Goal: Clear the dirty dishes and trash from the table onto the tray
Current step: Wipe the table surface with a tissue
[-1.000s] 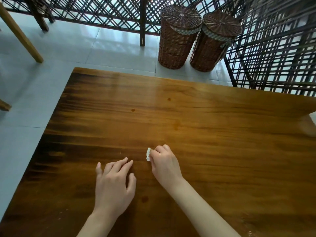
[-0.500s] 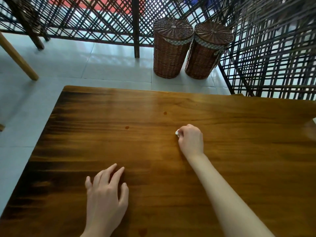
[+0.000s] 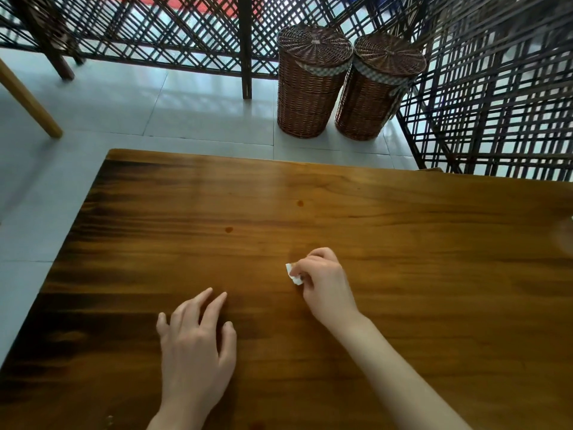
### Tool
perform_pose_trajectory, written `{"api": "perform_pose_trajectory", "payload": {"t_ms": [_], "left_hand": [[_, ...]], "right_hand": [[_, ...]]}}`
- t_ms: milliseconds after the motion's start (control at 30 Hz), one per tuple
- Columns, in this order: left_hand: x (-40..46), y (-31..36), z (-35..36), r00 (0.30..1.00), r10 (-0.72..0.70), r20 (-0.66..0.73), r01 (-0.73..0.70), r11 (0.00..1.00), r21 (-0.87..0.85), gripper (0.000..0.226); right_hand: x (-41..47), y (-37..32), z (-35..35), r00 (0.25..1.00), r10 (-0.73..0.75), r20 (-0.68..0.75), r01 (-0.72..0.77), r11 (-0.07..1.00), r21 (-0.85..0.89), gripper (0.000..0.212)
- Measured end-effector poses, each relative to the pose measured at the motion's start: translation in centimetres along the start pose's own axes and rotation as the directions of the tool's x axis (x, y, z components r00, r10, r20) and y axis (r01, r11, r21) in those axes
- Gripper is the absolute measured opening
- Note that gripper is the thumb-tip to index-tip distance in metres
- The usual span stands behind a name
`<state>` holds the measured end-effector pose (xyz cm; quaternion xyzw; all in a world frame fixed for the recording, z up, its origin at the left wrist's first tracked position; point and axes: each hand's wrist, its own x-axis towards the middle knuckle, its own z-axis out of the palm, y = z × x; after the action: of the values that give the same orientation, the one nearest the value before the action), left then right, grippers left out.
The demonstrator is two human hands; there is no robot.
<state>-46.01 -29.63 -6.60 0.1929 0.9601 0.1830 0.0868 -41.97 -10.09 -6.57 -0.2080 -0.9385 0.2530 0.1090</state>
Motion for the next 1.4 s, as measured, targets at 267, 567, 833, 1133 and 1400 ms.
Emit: {"api": "perform_pose_trajectory", "payload": {"t_ms": [267,567,833,1133,1400], "left_hand": [[0.2,-0.6,0.2,1.000,0.014,-0.024,-0.014,1.000,0.014,0.040],[0.1,-0.7,0.3,1.000,0.017,-0.021,-0.017,1.000,0.025,0.038],[1.5,-3.9,-1.1,1.000,-0.006,0.023,0.004,0.993,0.118,0.062],[3.0,-7.2,-1.2,0.996,-0.036,0.081,0.023,0.987,0.156,0.083],[2.9,-7.7,-1.3,0.998,0.000,0.062,-0.009,0.989,0.148,0.084]], "right_hand": [[-0.6,-0.3,0.8,0.965,0.260,-0.045,-0.263,0.960,-0.095,0.026],[-0.5,-1.6,0.7,0.992,0.123,0.032,-0.110,0.957,-0.270,0.016],[2.1,-2.4,0.6,0.994,0.107,-0.027,-0.109,0.987,-0.116,0.013],[8.9,-8.6,7.0,0.987,-0.158,0.017,0.159,0.986,-0.044,0.019],[10.0,-4.3,5.2,0.997,-0.076,0.010,0.076,0.971,-0.228,0.023]]}}
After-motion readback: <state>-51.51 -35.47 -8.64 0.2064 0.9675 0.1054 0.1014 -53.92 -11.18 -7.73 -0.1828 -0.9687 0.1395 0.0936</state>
